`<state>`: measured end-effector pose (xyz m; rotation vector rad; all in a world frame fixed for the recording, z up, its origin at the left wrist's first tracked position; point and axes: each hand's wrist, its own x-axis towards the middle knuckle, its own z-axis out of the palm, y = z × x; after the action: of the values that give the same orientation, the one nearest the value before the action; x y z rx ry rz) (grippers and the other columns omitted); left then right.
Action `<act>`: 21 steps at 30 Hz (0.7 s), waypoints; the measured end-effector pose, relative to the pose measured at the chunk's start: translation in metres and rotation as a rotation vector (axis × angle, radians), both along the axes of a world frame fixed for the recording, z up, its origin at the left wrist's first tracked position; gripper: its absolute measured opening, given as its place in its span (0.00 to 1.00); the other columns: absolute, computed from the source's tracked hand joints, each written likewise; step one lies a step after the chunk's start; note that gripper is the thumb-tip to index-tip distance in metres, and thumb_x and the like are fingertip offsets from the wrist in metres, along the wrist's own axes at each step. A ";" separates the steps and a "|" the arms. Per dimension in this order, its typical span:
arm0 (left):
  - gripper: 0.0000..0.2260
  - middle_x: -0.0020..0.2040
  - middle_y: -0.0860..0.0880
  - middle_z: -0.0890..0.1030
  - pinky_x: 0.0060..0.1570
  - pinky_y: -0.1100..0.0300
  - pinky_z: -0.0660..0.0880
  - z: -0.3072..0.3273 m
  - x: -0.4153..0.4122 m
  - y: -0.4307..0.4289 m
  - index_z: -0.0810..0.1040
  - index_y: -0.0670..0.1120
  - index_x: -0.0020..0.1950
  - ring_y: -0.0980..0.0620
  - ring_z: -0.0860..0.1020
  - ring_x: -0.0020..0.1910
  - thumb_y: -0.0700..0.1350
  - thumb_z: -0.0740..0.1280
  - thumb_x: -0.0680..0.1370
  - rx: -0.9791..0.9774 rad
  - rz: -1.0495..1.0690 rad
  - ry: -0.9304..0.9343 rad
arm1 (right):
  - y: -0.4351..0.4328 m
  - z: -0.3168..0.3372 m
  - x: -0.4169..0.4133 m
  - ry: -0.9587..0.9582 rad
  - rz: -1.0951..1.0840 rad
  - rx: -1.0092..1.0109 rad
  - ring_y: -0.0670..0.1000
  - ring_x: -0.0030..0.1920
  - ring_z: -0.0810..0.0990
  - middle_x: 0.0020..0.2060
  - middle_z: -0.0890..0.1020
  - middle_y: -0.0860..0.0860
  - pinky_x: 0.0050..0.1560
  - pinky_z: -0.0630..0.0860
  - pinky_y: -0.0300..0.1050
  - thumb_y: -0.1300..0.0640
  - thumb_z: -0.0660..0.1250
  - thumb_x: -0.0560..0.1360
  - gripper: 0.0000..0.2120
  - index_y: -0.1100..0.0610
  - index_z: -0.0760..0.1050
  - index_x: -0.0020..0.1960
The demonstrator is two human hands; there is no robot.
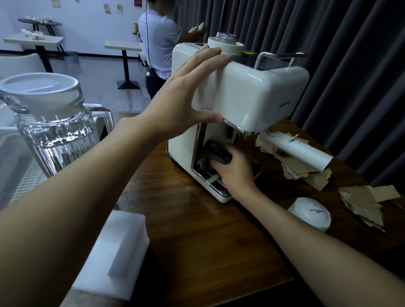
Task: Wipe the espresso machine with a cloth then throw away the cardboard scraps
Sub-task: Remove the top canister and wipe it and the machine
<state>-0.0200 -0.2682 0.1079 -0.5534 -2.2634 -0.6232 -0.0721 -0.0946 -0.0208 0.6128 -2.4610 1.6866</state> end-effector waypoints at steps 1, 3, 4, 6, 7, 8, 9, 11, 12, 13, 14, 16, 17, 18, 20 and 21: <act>0.42 0.79 0.52 0.62 0.77 0.50 0.58 0.000 0.000 0.000 0.63 0.52 0.79 0.50 0.55 0.80 0.54 0.79 0.70 -0.001 0.001 -0.002 | 0.001 0.000 0.002 0.002 -0.002 0.020 0.49 0.57 0.80 0.53 0.82 0.46 0.60 0.77 0.47 0.57 0.75 0.71 0.20 0.53 0.77 0.62; 0.42 0.79 0.52 0.62 0.77 0.47 0.59 0.001 0.001 0.000 0.63 0.53 0.79 0.50 0.56 0.80 0.54 0.79 0.70 0.000 0.003 -0.004 | 0.003 0.000 0.005 0.028 0.000 0.055 0.50 0.60 0.78 0.58 0.81 0.49 0.63 0.76 0.50 0.56 0.76 0.70 0.24 0.53 0.75 0.64; 0.42 0.79 0.52 0.62 0.77 0.45 0.60 0.001 0.002 0.001 0.63 0.53 0.79 0.50 0.56 0.80 0.53 0.79 0.70 0.001 0.005 -0.006 | 0.004 0.001 0.007 0.059 -0.008 0.070 0.50 0.62 0.77 0.60 0.80 0.50 0.64 0.75 0.50 0.56 0.76 0.70 0.26 0.52 0.74 0.65; 0.42 0.79 0.52 0.62 0.76 0.43 0.61 0.001 0.002 0.001 0.63 0.53 0.79 0.50 0.56 0.80 0.53 0.80 0.70 0.002 0.005 -0.009 | 0.005 0.003 0.009 0.152 -0.044 0.103 0.49 0.64 0.74 0.62 0.78 0.50 0.64 0.73 0.44 0.55 0.76 0.71 0.29 0.51 0.70 0.68; 0.42 0.79 0.52 0.62 0.76 0.44 0.61 0.001 0.002 0.001 0.63 0.53 0.78 0.50 0.56 0.80 0.53 0.80 0.70 0.003 0.005 -0.010 | 0.005 0.004 0.010 0.213 -0.054 0.121 0.48 0.62 0.74 0.62 0.78 0.49 0.61 0.72 0.39 0.56 0.76 0.71 0.28 0.51 0.70 0.68; 0.42 0.79 0.52 0.62 0.77 0.45 0.60 0.001 0.002 0.001 0.63 0.53 0.78 0.49 0.56 0.80 0.53 0.80 0.70 0.004 0.006 -0.011 | 0.004 0.005 0.011 0.274 -0.050 0.140 0.48 0.61 0.75 0.60 0.78 0.49 0.58 0.71 0.33 0.57 0.76 0.71 0.27 0.51 0.71 0.67; 0.42 0.79 0.52 0.62 0.77 0.47 0.60 0.001 0.002 0.001 0.63 0.53 0.78 0.49 0.56 0.80 0.52 0.80 0.70 0.005 0.008 -0.012 | 0.003 0.006 0.011 0.324 -0.034 0.158 0.48 0.59 0.76 0.58 0.78 0.49 0.56 0.70 0.30 0.58 0.75 0.72 0.24 0.52 0.73 0.66; 0.41 0.79 0.51 0.62 0.77 0.49 0.59 0.002 0.002 0.001 0.63 0.52 0.78 0.49 0.56 0.80 0.52 0.80 0.70 0.006 0.009 -0.012 | 0.001 0.008 0.011 0.362 0.014 0.193 0.51 0.59 0.78 0.57 0.79 0.53 0.58 0.74 0.36 0.58 0.74 0.72 0.20 0.55 0.75 0.63; 0.41 0.79 0.51 0.62 0.77 0.49 0.59 0.002 0.003 0.002 0.63 0.52 0.78 0.49 0.56 0.80 0.52 0.80 0.70 0.006 0.009 -0.011 | 0.001 0.009 0.010 0.360 0.023 0.212 0.53 0.59 0.78 0.57 0.79 0.55 0.60 0.75 0.42 0.58 0.74 0.72 0.19 0.56 0.76 0.62; 0.41 0.79 0.51 0.62 0.77 0.49 0.59 0.002 0.003 0.002 0.63 0.52 0.78 0.49 0.56 0.80 0.52 0.80 0.69 0.006 0.008 -0.012 | 0.001 0.009 0.009 0.360 0.023 0.234 0.54 0.58 0.78 0.56 0.79 0.56 0.60 0.76 0.45 0.57 0.75 0.72 0.19 0.56 0.77 0.61; 0.42 0.79 0.51 0.62 0.77 0.48 0.59 0.002 0.003 0.003 0.63 0.52 0.78 0.49 0.56 0.80 0.51 0.80 0.69 0.008 0.008 -0.015 | 0.002 0.009 0.007 0.365 0.025 0.263 0.55 0.58 0.78 0.56 0.79 0.56 0.60 0.75 0.46 0.56 0.76 0.71 0.19 0.57 0.78 0.61; 0.42 0.79 0.51 0.62 0.77 0.48 0.59 0.002 0.004 0.003 0.63 0.52 0.78 0.49 0.56 0.80 0.51 0.80 0.69 0.010 0.006 -0.018 | 0.004 0.010 0.005 0.365 0.045 0.334 0.56 0.58 0.76 0.57 0.77 0.56 0.59 0.73 0.45 0.53 0.78 0.68 0.23 0.58 0.78 0.60; 0.42 0.79 0.50 0.62 0.77 0.49 0.59 0.002 0.004 0.003 0.63 0.52 0.78 0.49 0.56 0.80 0.50 0.80 0.69 0.009 0.005 -0.018 | 0.005 0.010 0.005 0.351 0.055 0.360 0.56 0.59 0.76 0.58 0.77 0.56 0.60 0.71 0.44 0.50 0.79 0.66 0.26 0.58 0.78 0.61; 0.42 0.79 0.50 0.62 0.77 0.50 0.58 0.002 0.004 0.003 0.63 0.51 0.78 0.48 0.56 0.80 0.50 0.80 0.69 0.009 0.005 -0.017 | 0.007 0.010 0.006 0.337 0.065 0.380 0.55 0.60 0.75 0.59 0.76 0.55 0.61 0.70 0.44 0.47 0.79 0.65 0.30 0.58 0.78 0.62; 0.42 0.79 0.49 0.62 0.77 0.50 0.58 0.002 0.005 0.004 0.63 0.51 0.78 0.48 0.56 0.80 0.50 0.80 0.69 0.010 0.005 -0.016 | 0.010 0.009 0.009 0.324 0.069 0.413 0.53 0.63 0.72 0.62 0.74 0.53 0.64 0.67 0.43 0.40 0.78 0.62 0.36 0.57 0.76 0.64; 0.42 0.79 0.49 0.62 0.77 0.49 0.58 0.002 0.005 0.004 0.63 0.51 0.78 0.48 0.56 0.80 0.50 0.80 0.69 0.011 0.004 -0.016 | 0.011 0.009 0.011 0.318 0.067 0.422 0.52 0.64 0.72 0.63 0.74 0.52 0.65 0.66 0.42 0.37 0.77 0.61 0.38 0.56 0.76 0.65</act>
<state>-0.0152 -0.2645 0.1102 -0.5399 -2.2742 -0.6400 -0.0614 -0.0835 -0.0118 0.9316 -2.5815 0.9835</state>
